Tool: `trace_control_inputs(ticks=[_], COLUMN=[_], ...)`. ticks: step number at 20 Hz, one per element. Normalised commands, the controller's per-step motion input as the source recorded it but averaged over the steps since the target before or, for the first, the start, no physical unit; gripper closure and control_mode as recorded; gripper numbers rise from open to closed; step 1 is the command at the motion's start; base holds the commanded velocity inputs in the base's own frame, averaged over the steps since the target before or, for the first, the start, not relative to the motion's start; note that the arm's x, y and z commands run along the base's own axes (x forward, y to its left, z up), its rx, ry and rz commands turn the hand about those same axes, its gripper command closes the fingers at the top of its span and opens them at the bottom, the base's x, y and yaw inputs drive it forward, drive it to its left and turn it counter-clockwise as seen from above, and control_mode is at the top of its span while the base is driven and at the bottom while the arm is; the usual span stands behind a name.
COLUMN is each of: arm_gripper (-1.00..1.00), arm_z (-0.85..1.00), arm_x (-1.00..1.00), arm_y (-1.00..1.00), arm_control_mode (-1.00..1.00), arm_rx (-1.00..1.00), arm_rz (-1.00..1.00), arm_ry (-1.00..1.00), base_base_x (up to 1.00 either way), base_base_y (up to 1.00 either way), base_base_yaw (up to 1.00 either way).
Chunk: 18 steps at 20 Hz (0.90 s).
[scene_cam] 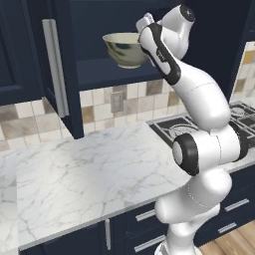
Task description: Take the smaller bowl and place it next to the appetizer plate on the dining counter , and place the larger bowl next to the plate with cooked food.
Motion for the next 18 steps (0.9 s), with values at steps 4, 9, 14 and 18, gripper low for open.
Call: trace_control_inputs(ticks=[4,9,14,18], arm_gripper=[1.00,1.00,1.00,1.00], arm_z=[-0.10,0.00,0.22,0.49], arm_x=[0.24,-0.01,-0.88,-1.00], arm_y=[0.00,0.00,0.00,0.00], arm_control_mode=[-1.00,-1.00,-1.00,-1.00], arm_rx=[-0.01,0.01,0.15,0.18], arm_rz=[0.00,0.00,-0.02,-0.04], arm_ry=[0.04,0.10,0.23,0.23], base_base_x=[0.00,0.00,0.00,0.00], base_base_y=[0.00,0.00,0.00,0.00], base_base_yaw=[0.00,0.00,0.00,0.00])
